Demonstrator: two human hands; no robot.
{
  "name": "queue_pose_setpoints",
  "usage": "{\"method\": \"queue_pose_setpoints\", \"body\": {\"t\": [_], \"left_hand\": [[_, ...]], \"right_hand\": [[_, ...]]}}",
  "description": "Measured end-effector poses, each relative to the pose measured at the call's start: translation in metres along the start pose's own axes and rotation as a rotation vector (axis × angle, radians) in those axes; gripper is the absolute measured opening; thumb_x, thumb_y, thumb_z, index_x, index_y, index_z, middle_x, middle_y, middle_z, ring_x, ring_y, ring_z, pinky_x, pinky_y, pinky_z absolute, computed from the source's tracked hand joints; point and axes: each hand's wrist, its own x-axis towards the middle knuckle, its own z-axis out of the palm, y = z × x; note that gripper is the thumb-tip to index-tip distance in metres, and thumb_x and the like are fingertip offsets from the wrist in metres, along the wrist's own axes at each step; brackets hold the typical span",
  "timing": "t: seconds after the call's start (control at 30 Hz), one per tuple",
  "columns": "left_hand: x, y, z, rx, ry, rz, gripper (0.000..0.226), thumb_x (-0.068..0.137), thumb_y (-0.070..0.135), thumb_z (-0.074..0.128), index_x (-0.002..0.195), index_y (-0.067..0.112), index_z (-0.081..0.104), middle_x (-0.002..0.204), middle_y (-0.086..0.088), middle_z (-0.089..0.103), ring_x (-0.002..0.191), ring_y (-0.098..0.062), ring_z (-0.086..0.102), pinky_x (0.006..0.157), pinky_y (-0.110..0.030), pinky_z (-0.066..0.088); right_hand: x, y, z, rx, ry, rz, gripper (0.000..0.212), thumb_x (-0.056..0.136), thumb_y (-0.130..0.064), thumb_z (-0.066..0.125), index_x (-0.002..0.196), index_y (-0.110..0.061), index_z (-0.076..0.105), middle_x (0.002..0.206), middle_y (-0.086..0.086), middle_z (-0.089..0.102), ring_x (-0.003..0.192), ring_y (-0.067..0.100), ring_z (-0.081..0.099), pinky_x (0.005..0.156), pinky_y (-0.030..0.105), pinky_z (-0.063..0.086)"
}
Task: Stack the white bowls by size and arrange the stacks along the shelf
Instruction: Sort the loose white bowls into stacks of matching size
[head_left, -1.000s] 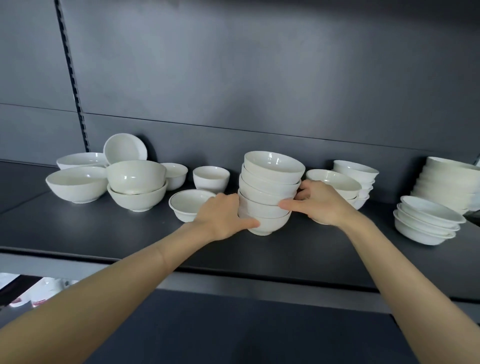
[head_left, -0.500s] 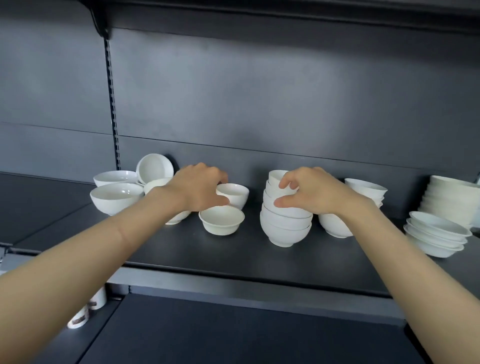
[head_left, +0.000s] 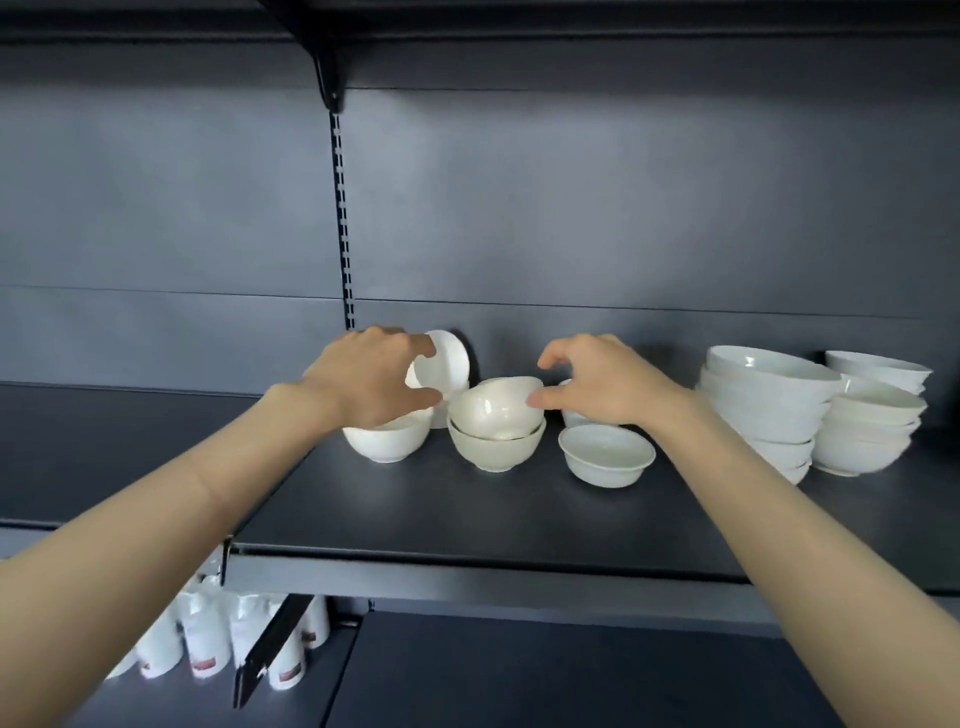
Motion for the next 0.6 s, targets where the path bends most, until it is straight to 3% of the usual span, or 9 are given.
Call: {"method": "queue_pose_setpoints", "body": {"t": [0.1,0.23,0.4,0.6], "left_hand": [[0.000,-0.030,0.006,-0.026,0.024,0.025,0.050,0.089,0.046,0.057,0.134,0.026,0.048,0.126,-0.004,0.056,0.118,-0.027,0.049,0.090,-0.034,0.039],[0.004,-0.064,0.017,-0.062,0.018,0.044,0.046,0.088,0.045,0.058,0.129,0.024,0.052,0.123,-0.003,0.057,0.115,-0.027,0.049,0.087,-0.035,0.039],[0.018,-0.099,0.030,-0.117,0.009,0.058,0.035,0.087,0.043,0.060,0.118,0.027,0.056,0.115,-0.003,0.059,0.107,-0.026,0.052,0.082,-0.034,0.042],[0.050,-0.119,0.042,-0.134,-0.002,0.050,0.051,0.088,0.044,0.059,0.133,0.021,0.049,0.130,-0.006,0.055,0.119,-0.028,0.049,0.094,-0.038,0.043]], "right_hand": [[0.010,-0.021,0.018,0.015,0.013,0.046,0.046,0.082,-0.040,0.068,0.121,-0.019,0.058,0.115,0.003,0.061,0.092,0.023,0.055,0.092,0.040,0.048],[0.020,-0.040,0.033,-0.002,0.029,0.114,0.040,0.083,-0.038,0.067,0.117,-0.018,0.060,0.085,-0.005,0.055,0.096,0.025,0.056,0.088,0.039,0.048],[0.041,-0.050,0.041,-0.026,0.017,0.153,0.047,0.083,-0.043,0.067,0.123,-0.019,0.058,0.123,0.003,0.059,0.116,0.026,0.052,0.097,0.042,0.045],[0.073,-0.054,0.052,-0.041,-0.011,0.160,0.050,0.084,-0.043,0.066,0.126,-0.020,0.056,0.130,0.006,0.056,0.119,0.028,0.051,0.099,0.045,0.043]]}}
